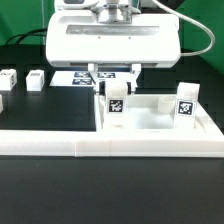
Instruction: Assemble square table
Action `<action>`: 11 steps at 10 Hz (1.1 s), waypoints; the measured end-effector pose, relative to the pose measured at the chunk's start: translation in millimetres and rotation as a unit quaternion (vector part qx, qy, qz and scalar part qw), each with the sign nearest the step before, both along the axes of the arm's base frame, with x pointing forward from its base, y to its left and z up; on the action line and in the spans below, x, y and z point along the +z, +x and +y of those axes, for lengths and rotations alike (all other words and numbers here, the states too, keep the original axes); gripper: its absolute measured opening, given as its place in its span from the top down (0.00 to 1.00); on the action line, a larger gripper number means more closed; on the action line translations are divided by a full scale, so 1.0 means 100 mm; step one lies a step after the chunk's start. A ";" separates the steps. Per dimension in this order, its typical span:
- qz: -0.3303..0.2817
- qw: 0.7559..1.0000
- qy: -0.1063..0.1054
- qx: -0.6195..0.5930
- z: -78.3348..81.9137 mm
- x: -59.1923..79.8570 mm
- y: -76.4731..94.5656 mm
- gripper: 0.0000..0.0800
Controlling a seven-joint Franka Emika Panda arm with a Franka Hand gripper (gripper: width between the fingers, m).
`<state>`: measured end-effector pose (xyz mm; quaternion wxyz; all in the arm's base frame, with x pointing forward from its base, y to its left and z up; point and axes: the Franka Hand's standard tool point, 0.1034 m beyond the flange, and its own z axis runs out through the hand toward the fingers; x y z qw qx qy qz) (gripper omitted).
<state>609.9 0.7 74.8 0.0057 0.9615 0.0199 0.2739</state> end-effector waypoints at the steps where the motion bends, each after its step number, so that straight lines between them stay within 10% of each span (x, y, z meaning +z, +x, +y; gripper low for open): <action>1: 0.000 1.000 0.000 0.001 0.02 0.00 0.00 0.63; 3: 0.000 1.000 0.000 0.001 0.01 0.00 0.00 0.63; 5: 0.000 1.000 0.000 0.001 0.01 0.00 0.00 0.26; 11: 0.000 1.000 0.000 0.001 0.01 0.00 0.00 0.19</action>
Offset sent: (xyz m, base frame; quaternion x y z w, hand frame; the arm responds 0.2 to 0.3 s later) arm 0.0000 0.0000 0.0000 0.0000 0.0000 0.0000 1.0000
